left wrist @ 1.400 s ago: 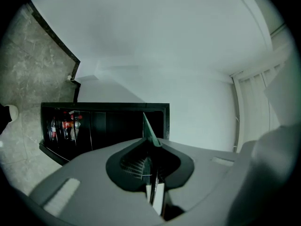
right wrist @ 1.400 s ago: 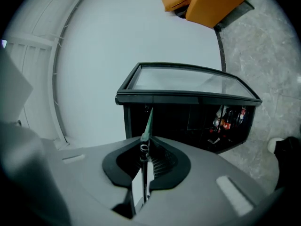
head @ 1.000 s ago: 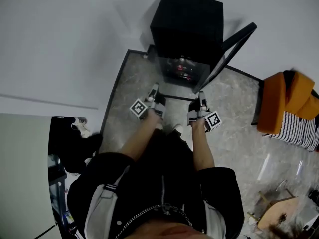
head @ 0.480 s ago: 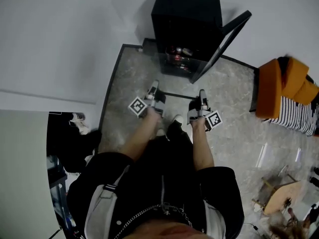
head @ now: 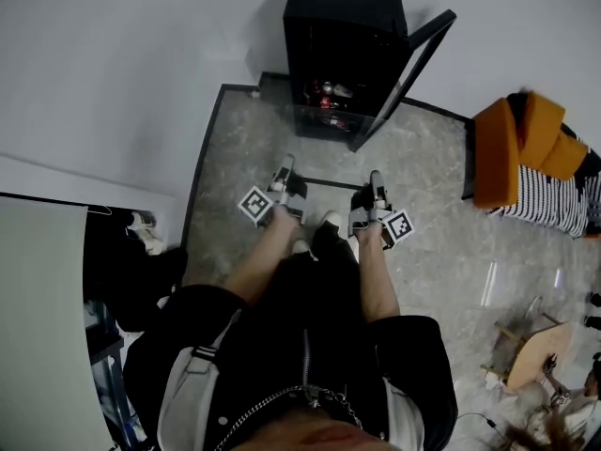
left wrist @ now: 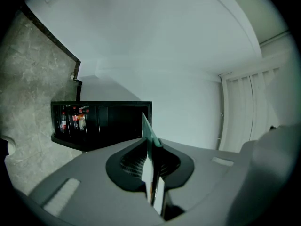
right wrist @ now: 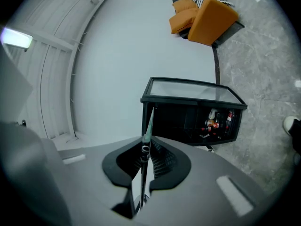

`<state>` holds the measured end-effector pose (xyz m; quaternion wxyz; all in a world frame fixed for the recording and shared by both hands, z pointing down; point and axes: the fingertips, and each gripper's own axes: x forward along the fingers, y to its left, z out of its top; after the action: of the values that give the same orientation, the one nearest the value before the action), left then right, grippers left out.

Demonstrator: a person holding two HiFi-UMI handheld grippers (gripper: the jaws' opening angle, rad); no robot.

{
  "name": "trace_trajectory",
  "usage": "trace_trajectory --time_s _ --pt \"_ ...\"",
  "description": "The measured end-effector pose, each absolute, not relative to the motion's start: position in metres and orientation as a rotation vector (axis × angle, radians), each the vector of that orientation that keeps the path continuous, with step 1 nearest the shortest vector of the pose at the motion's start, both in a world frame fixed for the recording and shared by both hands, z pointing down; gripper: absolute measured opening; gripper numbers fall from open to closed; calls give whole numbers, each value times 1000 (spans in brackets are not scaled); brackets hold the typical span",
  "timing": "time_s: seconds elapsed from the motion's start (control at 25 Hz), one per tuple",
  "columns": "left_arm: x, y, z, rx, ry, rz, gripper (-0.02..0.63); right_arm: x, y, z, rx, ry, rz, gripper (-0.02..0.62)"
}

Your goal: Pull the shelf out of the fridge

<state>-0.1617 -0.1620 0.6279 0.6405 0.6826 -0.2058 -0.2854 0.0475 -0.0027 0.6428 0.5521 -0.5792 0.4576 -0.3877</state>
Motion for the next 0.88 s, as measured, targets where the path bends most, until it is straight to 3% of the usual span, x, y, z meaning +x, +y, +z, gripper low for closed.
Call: trace_trajectory --time_s 0.88 --pt "-189 -153 634 1580 -487 -660 25 26 6 637 -1356 1106 -919 20"
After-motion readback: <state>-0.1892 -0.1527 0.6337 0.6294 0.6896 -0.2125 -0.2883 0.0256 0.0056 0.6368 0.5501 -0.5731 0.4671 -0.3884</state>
